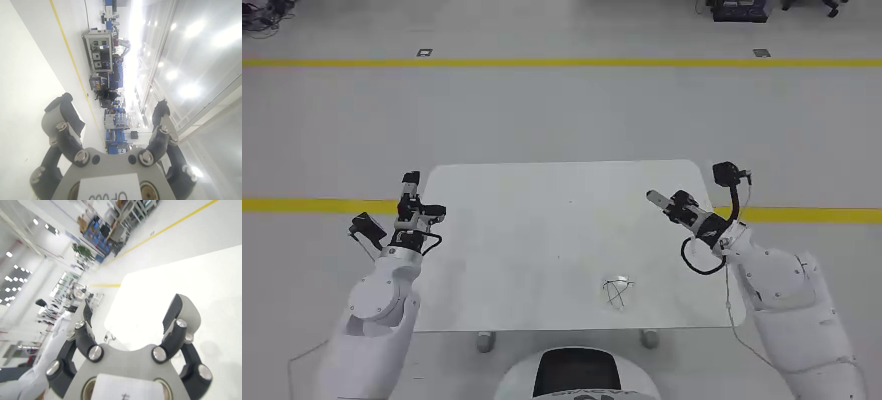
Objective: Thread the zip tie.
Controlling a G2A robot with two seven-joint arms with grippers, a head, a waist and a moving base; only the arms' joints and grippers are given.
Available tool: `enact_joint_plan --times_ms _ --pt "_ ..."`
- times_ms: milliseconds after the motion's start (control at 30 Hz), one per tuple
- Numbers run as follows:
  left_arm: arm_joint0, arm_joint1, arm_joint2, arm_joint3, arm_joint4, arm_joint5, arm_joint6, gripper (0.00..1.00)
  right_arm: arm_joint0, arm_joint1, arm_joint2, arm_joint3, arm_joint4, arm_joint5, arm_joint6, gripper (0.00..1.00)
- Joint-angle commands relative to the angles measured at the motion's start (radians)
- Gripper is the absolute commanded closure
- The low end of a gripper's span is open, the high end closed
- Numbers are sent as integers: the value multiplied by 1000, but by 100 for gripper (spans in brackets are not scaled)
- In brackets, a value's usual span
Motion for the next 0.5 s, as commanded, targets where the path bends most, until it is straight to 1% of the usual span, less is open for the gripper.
enact_joint_plan --times_ms 0,300,367,400,467 --pt "0 0 0 0 0 0 0 0 -4 3 -3 -11 -16 -12 45 0" --pt "0 0 0 0 0 0 0 0 -4 3 -3 -11 -16 -12 45 0" --pt "0 0 0 0 0 0 0 0 0 11 -28 -37 -138 -51 127 0" --pt "0 0 0 0 0 0 0 0 8 16 -43 -56 -216 -60 179 0" --pt "0 0 0 0 0 0 0 0 15 19 -59 -73 -247 -47 231 0"
